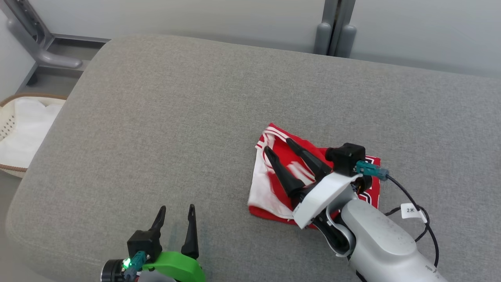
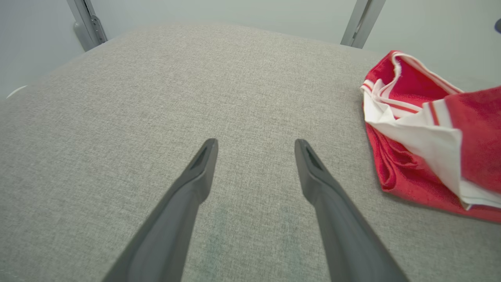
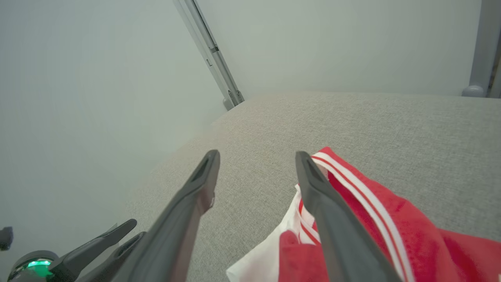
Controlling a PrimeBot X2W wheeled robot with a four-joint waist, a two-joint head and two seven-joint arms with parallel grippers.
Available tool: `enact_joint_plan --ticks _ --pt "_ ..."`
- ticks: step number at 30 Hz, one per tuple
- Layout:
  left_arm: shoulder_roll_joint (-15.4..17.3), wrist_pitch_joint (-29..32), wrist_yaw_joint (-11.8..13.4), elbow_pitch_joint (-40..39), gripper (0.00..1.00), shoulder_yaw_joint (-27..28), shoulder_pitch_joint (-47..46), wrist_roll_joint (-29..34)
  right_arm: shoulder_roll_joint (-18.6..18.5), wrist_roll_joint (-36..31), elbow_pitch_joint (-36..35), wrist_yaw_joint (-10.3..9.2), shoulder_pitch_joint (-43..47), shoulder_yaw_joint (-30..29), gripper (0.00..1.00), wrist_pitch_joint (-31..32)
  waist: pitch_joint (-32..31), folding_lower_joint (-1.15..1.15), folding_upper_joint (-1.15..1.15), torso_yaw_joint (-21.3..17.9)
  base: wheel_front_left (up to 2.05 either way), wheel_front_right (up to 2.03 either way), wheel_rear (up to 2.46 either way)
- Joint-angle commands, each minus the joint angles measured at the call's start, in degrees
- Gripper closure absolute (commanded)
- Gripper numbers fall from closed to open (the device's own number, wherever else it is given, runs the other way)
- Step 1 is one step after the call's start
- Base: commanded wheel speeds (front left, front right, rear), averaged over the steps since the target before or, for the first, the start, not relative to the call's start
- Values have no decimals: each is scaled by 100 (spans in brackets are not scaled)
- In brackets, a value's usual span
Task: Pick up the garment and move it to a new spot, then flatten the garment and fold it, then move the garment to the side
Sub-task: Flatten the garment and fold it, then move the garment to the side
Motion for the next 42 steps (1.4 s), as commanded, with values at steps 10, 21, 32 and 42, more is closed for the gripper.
enact_joint_plan --ticks 10,21,32,42 --pt "18 3 -15 -116 0 216 -40 256 -33 -1841 -318 -8 596 -1942 0 -21 -154 0 0 -893 0 0 0" --pt "20 3 -67 -310 0 477 87 844 -26 -2914 -719 -8 1705 -3528 0 -22 -217 0 0 -1560 0 0 0" --pt "21 3 -54 -428 0 596 617 1013 -29 -3027 -476 -8 2486 -3696 0 -22 -515 0 0 -1694 0 0 0" --pt "20 3 -50 -520 0 538 664 959 -31 -2959 -465 -8 2389 -3510 0 -23 -482 0 0 -1593 0 0 0"
